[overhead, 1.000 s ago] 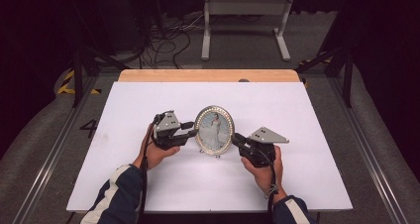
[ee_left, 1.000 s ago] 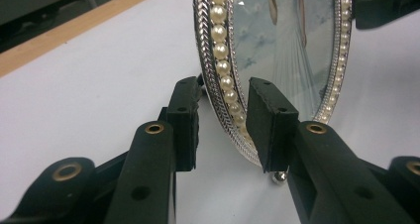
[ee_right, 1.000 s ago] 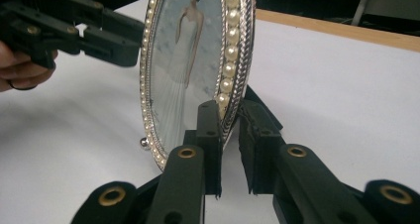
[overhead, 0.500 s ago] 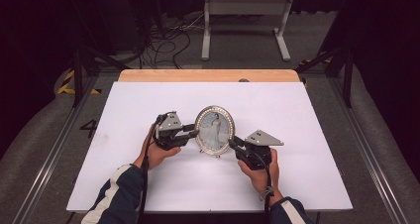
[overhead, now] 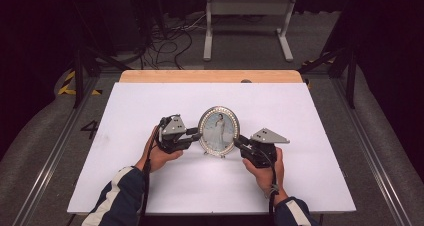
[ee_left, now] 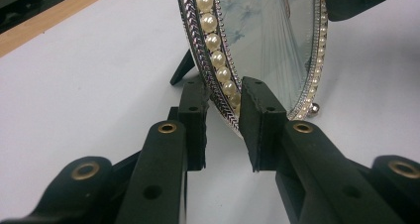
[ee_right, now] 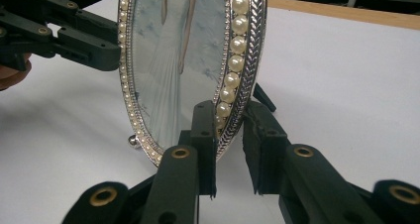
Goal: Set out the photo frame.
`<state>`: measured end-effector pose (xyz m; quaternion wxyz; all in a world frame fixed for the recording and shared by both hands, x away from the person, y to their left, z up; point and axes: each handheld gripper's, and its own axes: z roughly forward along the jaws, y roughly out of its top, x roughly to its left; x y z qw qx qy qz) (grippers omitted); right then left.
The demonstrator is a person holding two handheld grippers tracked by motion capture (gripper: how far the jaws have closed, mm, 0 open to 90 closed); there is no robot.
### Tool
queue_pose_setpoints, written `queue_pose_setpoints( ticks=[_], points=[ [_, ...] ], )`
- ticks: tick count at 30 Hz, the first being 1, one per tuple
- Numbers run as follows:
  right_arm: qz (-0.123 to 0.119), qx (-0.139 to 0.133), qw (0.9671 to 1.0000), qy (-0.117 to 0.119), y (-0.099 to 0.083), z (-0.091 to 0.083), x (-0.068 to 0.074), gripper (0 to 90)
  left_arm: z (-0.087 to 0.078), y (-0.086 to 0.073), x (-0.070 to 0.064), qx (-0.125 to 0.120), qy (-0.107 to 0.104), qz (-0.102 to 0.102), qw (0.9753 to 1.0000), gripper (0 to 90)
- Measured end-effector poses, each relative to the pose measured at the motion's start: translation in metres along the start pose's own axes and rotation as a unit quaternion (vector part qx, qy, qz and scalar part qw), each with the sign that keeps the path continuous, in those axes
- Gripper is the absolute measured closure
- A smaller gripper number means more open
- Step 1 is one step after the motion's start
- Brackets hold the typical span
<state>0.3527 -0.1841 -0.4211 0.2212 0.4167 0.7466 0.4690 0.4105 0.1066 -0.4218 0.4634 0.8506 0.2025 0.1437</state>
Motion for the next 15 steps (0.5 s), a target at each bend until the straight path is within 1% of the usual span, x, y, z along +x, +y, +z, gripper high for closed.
queue_pose_setpoints(
  ticks=[3, 5, 14, 15],
  points=[
    [-0.002, 0.000, 1.0000, 0.001, 0.0007, 0.0004, -0.0013, 75.8, -0.0005, -0.0006, -0.0006, -0.001, -0.001, -0.002, 1.0000, 73.4],
    [0.001, 0.000, 1.0000, 0.001, 0.0010, 0.0008, -0.0022, 75.7, -0.0009, -0.0006, -0.0009, 0.000, -0.003, 0.001, 1.0000, 73.6],
    [-0.001, 0.000, 1.0000, 0.002, 0.0029, 0.0025, -0.0045, 73.9, -0.0026, -0.0004, -0.0041, 0.002, -0.002, 0.002, 1.0000, 74.3],
    [-0.002, -0.001, 1.0000, 0.000, 0.0032, 0.0037, -0.0042, 72.7, -0.0034, -0.0003, -0.0044, 0.003, -0.002, 0.008, 1.0000, 74.3]
  ],
)
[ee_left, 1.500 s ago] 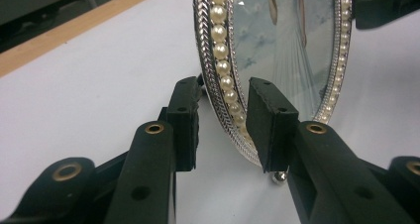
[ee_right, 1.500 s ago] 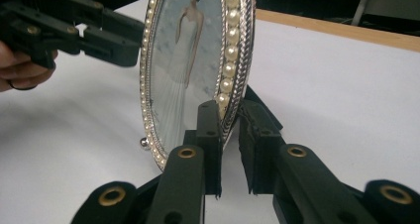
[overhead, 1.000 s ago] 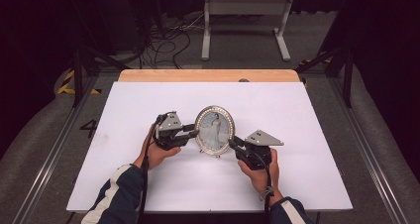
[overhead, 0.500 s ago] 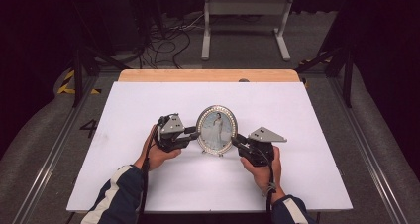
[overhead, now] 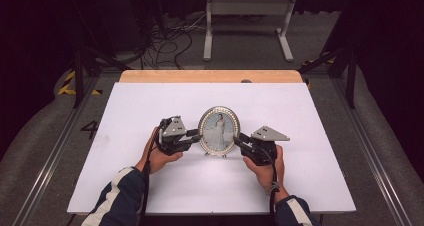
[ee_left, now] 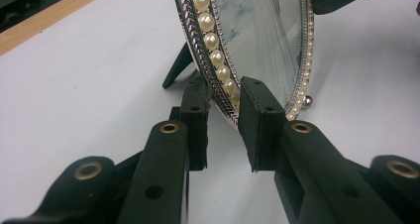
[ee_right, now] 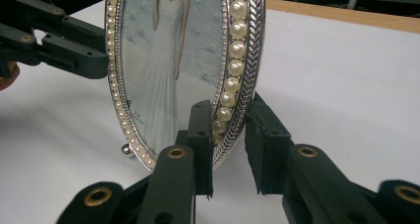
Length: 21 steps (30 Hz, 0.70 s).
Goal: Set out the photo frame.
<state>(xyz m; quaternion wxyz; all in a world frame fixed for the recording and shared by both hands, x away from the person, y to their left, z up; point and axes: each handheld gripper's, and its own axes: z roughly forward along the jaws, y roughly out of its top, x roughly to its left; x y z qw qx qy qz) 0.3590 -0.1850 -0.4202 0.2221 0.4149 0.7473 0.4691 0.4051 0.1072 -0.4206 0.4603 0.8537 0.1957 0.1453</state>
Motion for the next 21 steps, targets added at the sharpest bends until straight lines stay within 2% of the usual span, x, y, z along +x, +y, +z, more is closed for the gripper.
queue_pose_setpoints(
  ticks=[21],
  points=[
    [-0.015, 0.004, 0.9999, 0.000, 0.0023, 0.0034, 0.0013, 71.8, -0.0038, 0.0013, -0.0028, 0.014, 0.002, 0.019, 0.9997, 76.3]
  ],
)
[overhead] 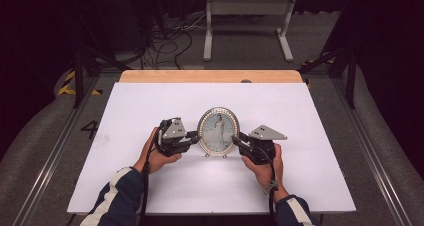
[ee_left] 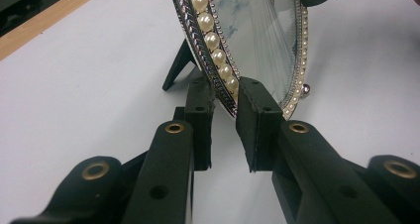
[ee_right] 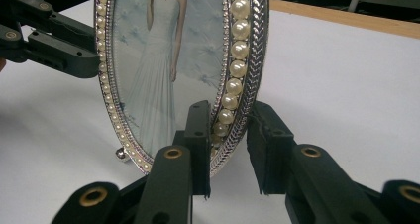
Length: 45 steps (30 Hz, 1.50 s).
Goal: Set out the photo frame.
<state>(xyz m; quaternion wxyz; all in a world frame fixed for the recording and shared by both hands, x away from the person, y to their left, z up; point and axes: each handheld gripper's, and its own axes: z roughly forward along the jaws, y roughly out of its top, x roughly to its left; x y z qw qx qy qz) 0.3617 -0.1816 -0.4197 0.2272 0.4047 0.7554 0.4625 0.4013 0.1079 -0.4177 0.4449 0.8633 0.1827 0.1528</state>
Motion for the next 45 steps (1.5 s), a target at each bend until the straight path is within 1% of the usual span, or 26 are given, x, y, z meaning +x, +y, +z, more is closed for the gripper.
queue_pose_setpoints(
  ticks=[2, 4, 7, 10, 13, 14, 15, 16, 17, 18, 19, 21, 23, 26, 28, 29, 38, 40, 41, 45],
  points=[
    [-0.001, 0.000, 1.0000, 0.000, 0.0001, 0.0000, -0.0002, 71.8, 0.0004, 0.0002, -0.0005, 0.000, 0.001, 0.001, 1.0000, 75.5],
    [-0.002, 0.001, 1.0000, 0.001, 0.0001, 0.0000, -0.0006, 71.8, 0.0012, 0.0002, -0.0011, 0.000, 0.000, -0.001, 1.0000, 73.5],
    [-0.005, 0.000, 1.0000, 0.003, 0.0002, 0.0001, -0.0009, 70.5, 0.0035, -0.0005, -0.0014, -0.006, 0.000, -0.006, 1.0000, 72.7],
    [-0.011, 0.001, 0.9999, 0.002, 0.0000, 0.0003, -0.0008, 70.6, 0.0035, -0.0010, -0.0009, -0.007, -0.002, -0.008, 0.9999, 72.9],
    [-0.019, 0.000, 0.9998, 0.002, 0.0003, 0.0002, -0.0007, 70.0, 0.0036, -0.0007, -0.0008, -0.007, -0.002, -0.006, 1.0000, 72.7],
    [-0.027, -0.001, 0.9996, -0.001, 0.0009, -0.0005, -0.0005, 69.7, 0.0037, -0.0006, -0.0010, -0.007, -0.002, -0.006, 1.0000, 71.1],
    [-0.027, -0.001, 0.9996, -0.001, 0.0009, -0.0005, -0.0005, 69.7, 0.0038, -0.0005, -0.0012, -0.009, -0.003, -0.008, 0.9999, 71.1],
    [-0.031, 0.000, 0.9995, -0.002, 0.0011, -0.0012, -0.0005, 69.6, 0.0040, 0.0000, -0.0016, -0.011, -0.003, -0.008, 0.9999, 69.1],
    [-0.043, 0.002, 0.9991, 0.001, 0.0017, -0.0022, 0.0000, 69.6, 0.0044, 0.0003, -0.0020, -0.010, 0.000, -0.007, 0.9999, 66.9],
    [-0.049, 0.003, 0.9988, 0.000, 0.0020, -0.0026, 0.0001, 69.7, 0.0045, 0.0005, -0.0023, -0.009, 0.001, -0.007, 0.9999, 66.8],
    [-0.049, 0.003, 0.9988, 0.000, 0.0020, -0.0026, 0.0001, 69.7, 0.0046, 0.0005, -0.0023, -0.009, 0.002, -0.007, 0.9999, 66.8],
    [-0.065, 0.002, 0.9979, -0.004, 0.0028, -0.0037, 0.0007, 69.4, 0.0043, 0.0006, -0.0024, -0.010, 0.001, -0.007, 0.9999, 66.4],
    [-0.079, 0.003, 0.9968, -0.009, 0.0033, -0.0045, 0.0014, 69.3, 0.0036, 0.0009, -0.0032, -0.011, 0.006, -0.006, 0.9999, 65.8],
    [-0.093, 0.007, 0.9956, -0.005, 0.0037, -0.0051, 0.0025, 69.1, 0.0032, 0.0012, -0.0036, -0.008, 0.009, -0.003, 0.9999, 64.4],
    [-0.103, 0.009, 0.9946, -0.007, 0.0041, -0.0055, 0.0025, 68.7, 0.0032, 0.0013, -0.0038, -0.008, 0.009, -0.002, 0.9999, 64.2],
    [-0.103, 0.010, 0.9947, -0.003, 0.0041, -0.0057, 0.0019, 68.7, 0.0032, 0.0014, -0.0038, -0.008, 0.010, 0.000, 0.9999, 64.2],
    [-0.107, 0.013, 0.9942, -0.005, 0.0044, -0.0078, 0.0004, 66.3, -0.0008, 0.0026, -0.0061, -0.009, 0.019, 0.006, 0.9998, 62.4],
    [-0.107, 0.013, 0.9942, -0.005, 0.0040, -0.0085, 0.0002, 65.5, -0.0016, 0.0035, -0.0074, -0.007, 0.024, 0.007, 0.9997, 62.5],
    [-0.107, 0.015, 0.9941, -0.003, 0.0036, -0.0088, 0.0009, 64.0, -0.0019, 0.0041, -0.0087, -0.003, 0.028, 0.011, 0.9995, 61.8],
    [-0.111, 0.015, 0.9937, -0.005, 0.0039, -0.0092, 0.0020, 63.2, -0.0019, 0.0041, -0.0091, -0.003, 0.027, 0.011, 0.9996, 60.3]
  ],
)
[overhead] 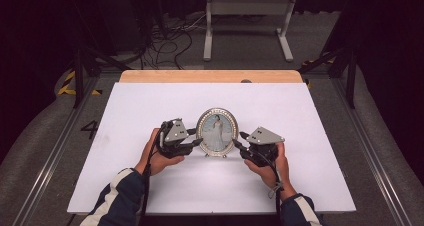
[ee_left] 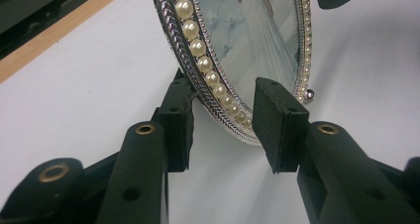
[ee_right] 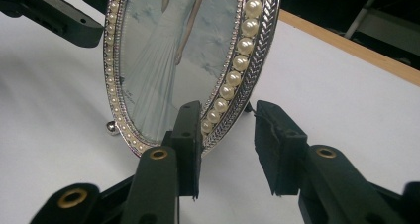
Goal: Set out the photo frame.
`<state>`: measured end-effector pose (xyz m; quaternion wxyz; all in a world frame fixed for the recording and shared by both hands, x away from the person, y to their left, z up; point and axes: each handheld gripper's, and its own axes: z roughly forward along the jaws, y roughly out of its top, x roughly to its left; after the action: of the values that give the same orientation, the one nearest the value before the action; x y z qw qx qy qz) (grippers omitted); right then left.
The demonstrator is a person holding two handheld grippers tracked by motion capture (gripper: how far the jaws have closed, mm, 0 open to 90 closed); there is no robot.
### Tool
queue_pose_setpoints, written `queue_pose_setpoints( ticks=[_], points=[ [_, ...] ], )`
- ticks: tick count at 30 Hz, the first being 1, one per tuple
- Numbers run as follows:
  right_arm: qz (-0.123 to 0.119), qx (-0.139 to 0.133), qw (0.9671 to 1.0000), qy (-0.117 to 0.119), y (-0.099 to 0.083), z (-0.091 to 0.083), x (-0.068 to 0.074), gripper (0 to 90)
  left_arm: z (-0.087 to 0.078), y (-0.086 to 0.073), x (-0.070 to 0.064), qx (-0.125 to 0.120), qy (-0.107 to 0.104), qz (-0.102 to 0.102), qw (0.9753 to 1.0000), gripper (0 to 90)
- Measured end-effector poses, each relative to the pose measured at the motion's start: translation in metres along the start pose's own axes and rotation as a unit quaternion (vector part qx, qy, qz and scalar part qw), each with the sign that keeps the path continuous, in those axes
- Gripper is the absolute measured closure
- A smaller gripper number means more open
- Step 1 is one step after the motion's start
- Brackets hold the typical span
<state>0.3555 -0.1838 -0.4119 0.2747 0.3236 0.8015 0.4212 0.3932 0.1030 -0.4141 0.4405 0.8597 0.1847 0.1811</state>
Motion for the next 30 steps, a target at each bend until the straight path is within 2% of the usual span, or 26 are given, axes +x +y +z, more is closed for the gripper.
queue_pose_setpoints(
  ticks=[6, 15, 19, 26, 30],
  points=[
    [-0.002, 0.005, 1.0000, 0.000, 0.000, 0.000, -0.001, 56.6, -0.003, 0.000, -0.002, 0.003, 0.008, 0.007, 0.9999, 55.5],
    [-0.009, 0.011, 0.9999, 0.004, 0.001, -0.002, -0.001, 46.1, -0.008, -0.002, -0.004, 0.015, 0.020, 0.018, 0.9995, 41.9],
    [-0.003, 0.015, 0.9997, 0.019, 0.002, -0.001, 0.000, 38.8, -0.009, -0.001, -0.007, 0.021, 0.023, 0.020, 0.9993, 32.4],
    [-0.021, 0.031, 0.9992, 0.010, 0.000, 0.001, 0.003, 32.6, -0.009, -0.003, -0.009, 0.020, 0.022, 0.011, 0.9995, 21.0],
    [-0.023, 0.038, 0.9990, 0.003, -0.004, -0.002, 0.001, 28.1, -0.010, -0.006, -0.012, 0.028, 0.028, 0.017, 0.9991, 15.9]
  ],
)
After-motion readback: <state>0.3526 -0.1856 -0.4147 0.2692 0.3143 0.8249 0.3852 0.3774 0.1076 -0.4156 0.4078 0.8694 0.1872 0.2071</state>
